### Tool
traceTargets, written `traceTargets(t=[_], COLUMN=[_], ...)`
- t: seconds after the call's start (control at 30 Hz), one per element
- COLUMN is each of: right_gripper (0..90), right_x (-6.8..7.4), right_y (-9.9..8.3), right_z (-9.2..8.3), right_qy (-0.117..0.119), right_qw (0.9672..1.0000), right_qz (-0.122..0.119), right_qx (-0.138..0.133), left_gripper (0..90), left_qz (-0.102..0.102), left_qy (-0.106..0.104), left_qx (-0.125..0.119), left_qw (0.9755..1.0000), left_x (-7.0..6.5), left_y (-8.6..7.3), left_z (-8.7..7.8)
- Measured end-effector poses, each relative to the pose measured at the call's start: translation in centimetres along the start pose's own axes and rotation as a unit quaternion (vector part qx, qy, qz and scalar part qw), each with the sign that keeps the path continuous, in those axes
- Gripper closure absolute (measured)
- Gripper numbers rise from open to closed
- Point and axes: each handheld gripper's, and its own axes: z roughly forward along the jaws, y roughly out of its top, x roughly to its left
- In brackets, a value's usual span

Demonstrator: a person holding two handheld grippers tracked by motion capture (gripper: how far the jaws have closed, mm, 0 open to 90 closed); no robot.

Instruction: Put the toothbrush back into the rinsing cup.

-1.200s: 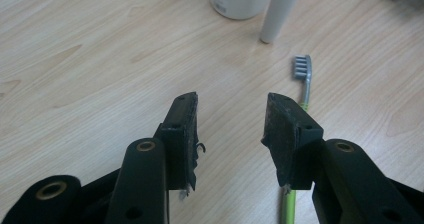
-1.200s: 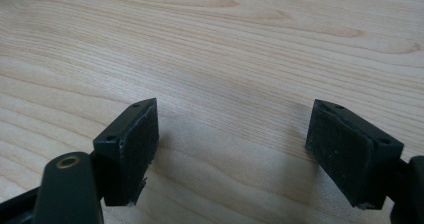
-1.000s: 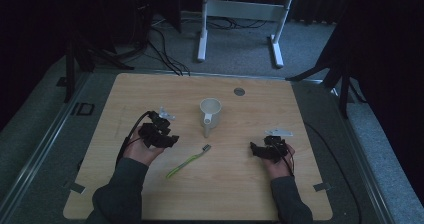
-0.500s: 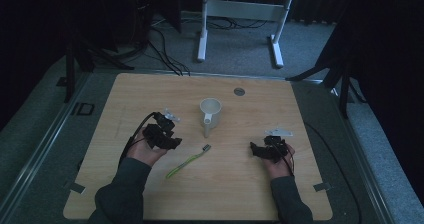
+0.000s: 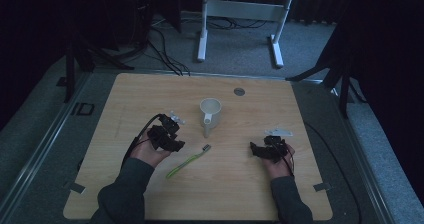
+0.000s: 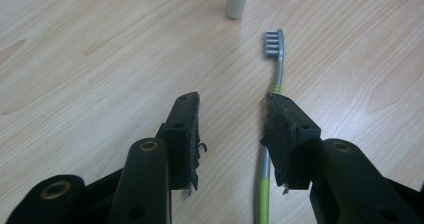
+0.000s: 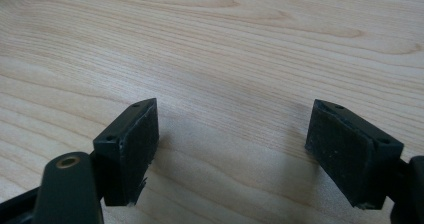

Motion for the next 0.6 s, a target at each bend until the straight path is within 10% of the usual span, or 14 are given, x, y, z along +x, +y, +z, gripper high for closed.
traceTargets(t=[0.6], right_gripper=[20.7], right_x=[0.01], right_y=[0.01], right_z=[0.01], right_qy=[0.000], right_qw=[1.0000], right_qz=[0.000], right_qx=[0.000], left_gripper=[59.4], left_qz=[0.005], left_qy=[-0.002], left_qx=[0.026], left_qw=[0.9997], left_x=[-0.68], left_y=[0.46], left_z=[0.73])
